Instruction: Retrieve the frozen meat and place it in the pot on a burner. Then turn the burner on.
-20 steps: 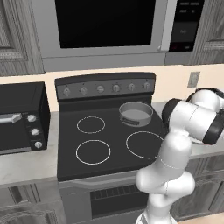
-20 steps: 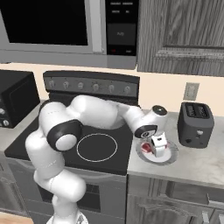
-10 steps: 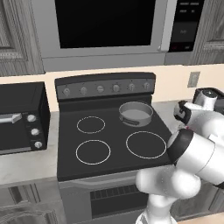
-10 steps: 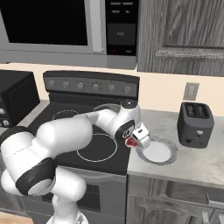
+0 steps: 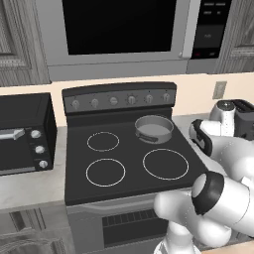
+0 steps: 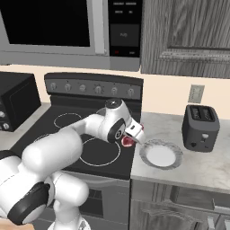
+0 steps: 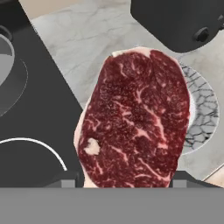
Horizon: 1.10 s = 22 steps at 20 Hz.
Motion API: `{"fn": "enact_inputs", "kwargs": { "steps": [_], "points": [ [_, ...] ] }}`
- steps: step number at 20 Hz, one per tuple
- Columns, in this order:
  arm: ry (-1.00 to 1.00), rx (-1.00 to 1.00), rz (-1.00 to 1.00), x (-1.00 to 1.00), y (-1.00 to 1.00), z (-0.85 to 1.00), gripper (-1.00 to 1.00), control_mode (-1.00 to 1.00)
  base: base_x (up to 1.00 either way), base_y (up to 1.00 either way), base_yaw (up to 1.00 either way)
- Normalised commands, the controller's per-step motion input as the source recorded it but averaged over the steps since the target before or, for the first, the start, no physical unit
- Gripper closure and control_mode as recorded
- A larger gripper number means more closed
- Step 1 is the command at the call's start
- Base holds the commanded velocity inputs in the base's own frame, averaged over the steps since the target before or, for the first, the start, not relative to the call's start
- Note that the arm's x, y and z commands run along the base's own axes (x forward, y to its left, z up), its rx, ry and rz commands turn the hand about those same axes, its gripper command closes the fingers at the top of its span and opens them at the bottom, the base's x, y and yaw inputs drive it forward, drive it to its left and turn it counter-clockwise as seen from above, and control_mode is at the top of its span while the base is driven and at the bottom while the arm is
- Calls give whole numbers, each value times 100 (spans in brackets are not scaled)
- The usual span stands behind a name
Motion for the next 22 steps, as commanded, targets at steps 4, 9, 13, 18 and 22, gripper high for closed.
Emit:
{"fn": "enact_inputs", "kwargs": {
  "steps": [4,9,13,18,22],
  "points": [
    [0,0,14,22,29,45,100,-100,0,0,0],
    [0,0,13,12,49,11,100,-100,0,0,0],
    [-4,0,14,0,63,0,100,-100,0,0,0],
    [-16,0,11,7,53,0,100,-100,0,0,0],
    [-11,0,7,24,26,9,100,-100,0,0,0]
  ]
}}
